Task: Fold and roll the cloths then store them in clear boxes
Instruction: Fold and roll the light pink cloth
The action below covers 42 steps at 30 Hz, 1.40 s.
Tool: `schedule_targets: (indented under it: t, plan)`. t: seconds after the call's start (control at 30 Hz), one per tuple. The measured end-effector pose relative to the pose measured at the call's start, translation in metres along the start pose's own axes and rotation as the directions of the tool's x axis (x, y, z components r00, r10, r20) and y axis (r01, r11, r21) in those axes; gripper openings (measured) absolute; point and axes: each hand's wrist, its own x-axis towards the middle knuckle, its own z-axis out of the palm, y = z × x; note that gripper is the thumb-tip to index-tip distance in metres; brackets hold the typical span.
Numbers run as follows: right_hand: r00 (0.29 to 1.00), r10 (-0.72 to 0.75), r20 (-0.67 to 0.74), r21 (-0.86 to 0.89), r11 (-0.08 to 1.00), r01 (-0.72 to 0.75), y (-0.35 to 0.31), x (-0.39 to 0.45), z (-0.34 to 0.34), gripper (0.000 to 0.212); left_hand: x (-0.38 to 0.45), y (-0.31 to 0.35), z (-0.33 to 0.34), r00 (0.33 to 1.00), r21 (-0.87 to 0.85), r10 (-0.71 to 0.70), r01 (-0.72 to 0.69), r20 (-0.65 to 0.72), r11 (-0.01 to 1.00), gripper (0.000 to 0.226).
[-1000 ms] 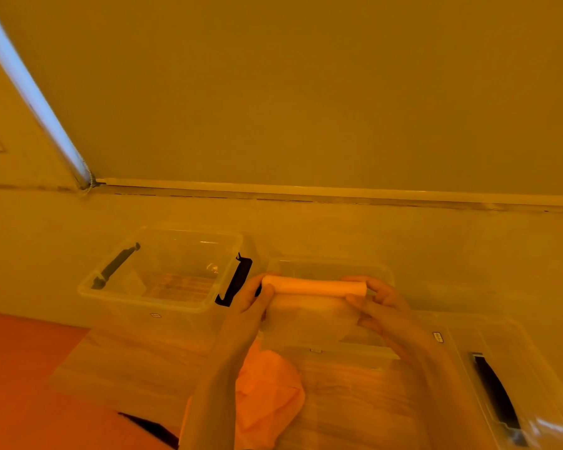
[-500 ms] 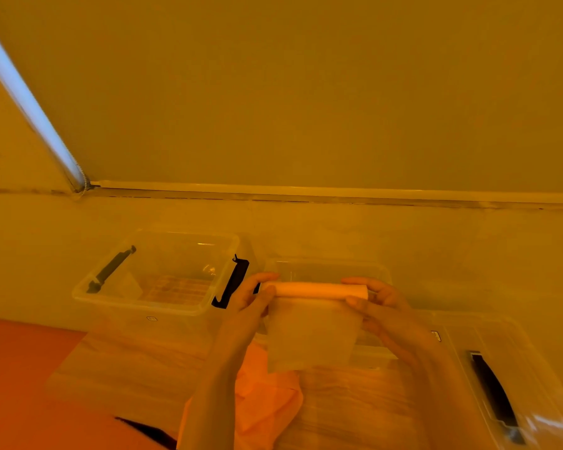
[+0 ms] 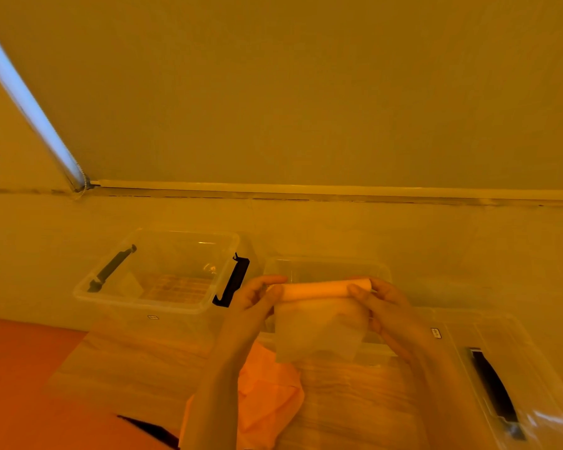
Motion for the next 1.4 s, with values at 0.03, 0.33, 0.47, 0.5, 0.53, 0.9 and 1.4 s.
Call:
schedule_targets:
  t: [0.03, 0.33, 0.47, 0.5, 0.53, 0.9, 1.4]
  plan:
    - [1.000, 0.005, 0.012, 0.019, 1.000, -0.005, -0.001, -0.001, 0.001, 0.026, 0.001, -0.001, -0.001, 1.000, 0.001, 0.004, -0.004, -0.005, 1.000, 0.018]
    - [0.991, -0.082, 0.102, 0.061, 0.995, 0.076, 0.007, 0.002, -0.005, 0.065, 0.001, -0.006, -0.007, 0.998, -0.070, -0.061, 0.058, -0.035, 0.996, 0.033]
    - [0.990, -0.083, 0.110, 0.102, 0.992, 0.072, 0.005, 0.001, -0.003, 0.074, 0.002, -0.007, -0.009, 0.999, -0.077, -0.036, 0.038, 0.017, 0.996, 0.031]
    - [0.992, -0.075, 0.106, 0.111, 0.992, 0.063, 0.004, 0.000, -0.004, 0.074, 0.002, -0.006, -0.009, 0.999, -0.070, -0.025, 0.027, 0.021, 0.997, 0.029]
    - [0.993, -0.061, 0.099, 0.113, 0.992, 0.050, 0.004, 0.000, -0.003, 0.069, 0.002, -0.006, -0.010, 1.000, -0.056, -0.015, 0.016, 0.025, 0.998, 0.028]
    - [0.994, -0.110, 0.013, -0.081, 0.991, 0.110, 0.005, 0.002, -0.001, 0.036, 0.004, -0.010, -0.006, 0.999, -0.035, -0.042, 0.042, 0.005, 0.998, 0.031]
    - [0.999, -0.037, 0.005, -0.116, 0.993, 0.037, 0.001, -0.003, 0.001, 0.028, 0.000, -0.003, -0.002, 0.998, -0.039, 0.043, -0.042, 0.042, 0.998, 0.023]
